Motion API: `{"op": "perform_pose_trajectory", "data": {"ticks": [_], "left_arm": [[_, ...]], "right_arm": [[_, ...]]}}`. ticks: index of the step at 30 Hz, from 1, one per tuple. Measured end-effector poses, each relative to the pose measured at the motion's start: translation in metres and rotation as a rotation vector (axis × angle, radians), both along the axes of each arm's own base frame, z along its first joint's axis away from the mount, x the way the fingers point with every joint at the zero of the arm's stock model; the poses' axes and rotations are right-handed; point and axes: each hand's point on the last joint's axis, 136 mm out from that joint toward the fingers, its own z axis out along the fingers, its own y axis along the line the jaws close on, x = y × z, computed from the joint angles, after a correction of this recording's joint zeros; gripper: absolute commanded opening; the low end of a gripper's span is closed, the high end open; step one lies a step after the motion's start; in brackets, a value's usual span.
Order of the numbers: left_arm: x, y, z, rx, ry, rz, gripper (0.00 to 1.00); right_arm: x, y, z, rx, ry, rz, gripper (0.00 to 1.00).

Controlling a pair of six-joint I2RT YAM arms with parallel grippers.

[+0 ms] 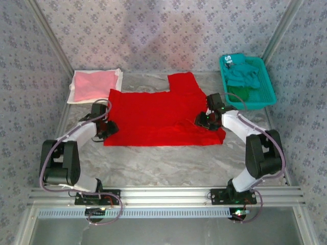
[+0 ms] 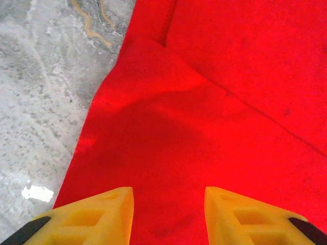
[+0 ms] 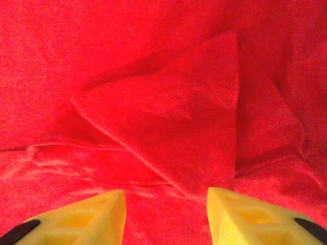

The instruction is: Fold and stack the t-shirts

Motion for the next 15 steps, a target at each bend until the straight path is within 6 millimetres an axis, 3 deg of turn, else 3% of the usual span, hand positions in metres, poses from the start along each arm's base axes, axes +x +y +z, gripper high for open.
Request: {"op": "perform_pose_trajectory", "data": {"ticks": [6, 11, 13, 15], "left_arm": [[0.007, -0.002, -0.002, -0.011, -0.019, -0.005, 0.4], [0.01, -0.003, -0.002, -0.012, -0.027, -0.005, 0.4], [0.011, -0.003, -0.001, -0.012, -0.031, -0.004, 0.4], [0.012, -0.003, -0.001, -0.013, -0.038, -0.002, 0.4]], "right_arm": [[0.004, -0.002, -0.024, -0.031, 0.049, -0.007, 0.47], [0.008, 0.001, -0.035, -0.044, 0.053, 0.008, 0.12], [0.011, 0.003, -0.033, -0.045, 0.041, 0.014, 0.02], [0.018, 0.005, -0.026, -0.041, 0.018, 0.018, 0.0]]}}
